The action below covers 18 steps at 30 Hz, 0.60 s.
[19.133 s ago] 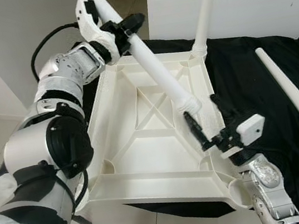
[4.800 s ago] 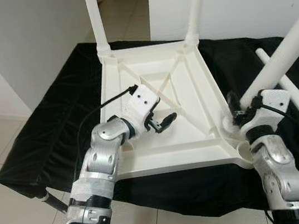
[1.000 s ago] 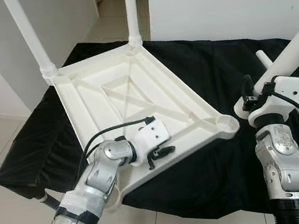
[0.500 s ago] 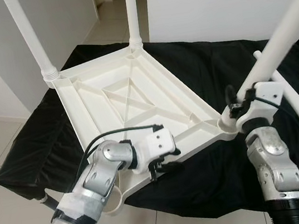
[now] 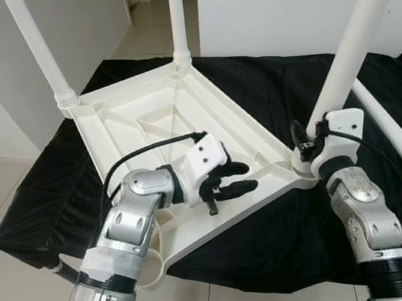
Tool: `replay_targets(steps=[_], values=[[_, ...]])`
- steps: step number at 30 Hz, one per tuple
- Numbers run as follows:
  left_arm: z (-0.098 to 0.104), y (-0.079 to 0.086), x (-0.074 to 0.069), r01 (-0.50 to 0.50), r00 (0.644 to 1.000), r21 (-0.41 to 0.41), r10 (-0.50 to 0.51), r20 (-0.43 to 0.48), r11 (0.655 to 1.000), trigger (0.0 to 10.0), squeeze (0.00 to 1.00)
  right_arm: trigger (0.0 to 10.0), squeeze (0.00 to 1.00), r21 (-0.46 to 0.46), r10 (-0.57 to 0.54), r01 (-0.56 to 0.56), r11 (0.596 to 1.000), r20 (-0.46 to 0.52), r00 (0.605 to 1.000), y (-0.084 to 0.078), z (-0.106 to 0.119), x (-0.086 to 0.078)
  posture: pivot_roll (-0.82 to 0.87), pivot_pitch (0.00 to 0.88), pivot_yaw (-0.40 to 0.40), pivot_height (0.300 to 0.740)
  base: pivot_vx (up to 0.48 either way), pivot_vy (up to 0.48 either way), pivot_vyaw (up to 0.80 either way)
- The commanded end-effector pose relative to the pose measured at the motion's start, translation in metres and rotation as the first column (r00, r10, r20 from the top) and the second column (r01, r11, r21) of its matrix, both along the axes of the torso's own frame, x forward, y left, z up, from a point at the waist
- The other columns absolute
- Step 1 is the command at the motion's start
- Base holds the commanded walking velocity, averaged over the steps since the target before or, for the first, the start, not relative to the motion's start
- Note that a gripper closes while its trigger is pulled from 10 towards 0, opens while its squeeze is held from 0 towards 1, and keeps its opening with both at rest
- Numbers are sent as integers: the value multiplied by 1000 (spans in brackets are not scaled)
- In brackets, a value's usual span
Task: Building children table
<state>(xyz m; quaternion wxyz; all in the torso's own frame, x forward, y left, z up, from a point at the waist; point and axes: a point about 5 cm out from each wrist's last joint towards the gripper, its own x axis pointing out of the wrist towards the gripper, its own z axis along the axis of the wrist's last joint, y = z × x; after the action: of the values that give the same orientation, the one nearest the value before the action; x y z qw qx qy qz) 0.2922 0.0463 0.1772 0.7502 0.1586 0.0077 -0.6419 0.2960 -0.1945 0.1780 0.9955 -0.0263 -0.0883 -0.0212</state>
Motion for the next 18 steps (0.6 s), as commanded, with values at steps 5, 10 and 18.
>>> replay_targets(steps=[5,10,18], values=[[-13,-2,17,-277,960,17,278,-38,961,10000,0,10000,0,8,-59,59,998,61,996,-9,12,3,-63,0,-27,740,0,0,0],[-23,-11,19,-308,944,62,313,-102,949,10000,0,10000,0,28,-95,92,995,101,990,-14,20,2,-70,0,-20,740,0,0,0],[-29,-22,17,-284,942,90,295,-159,955,10000,98,10000,0,30,-110,107,994,103,989,-15,19,2,-77,0,-8,740,0,0,0]])
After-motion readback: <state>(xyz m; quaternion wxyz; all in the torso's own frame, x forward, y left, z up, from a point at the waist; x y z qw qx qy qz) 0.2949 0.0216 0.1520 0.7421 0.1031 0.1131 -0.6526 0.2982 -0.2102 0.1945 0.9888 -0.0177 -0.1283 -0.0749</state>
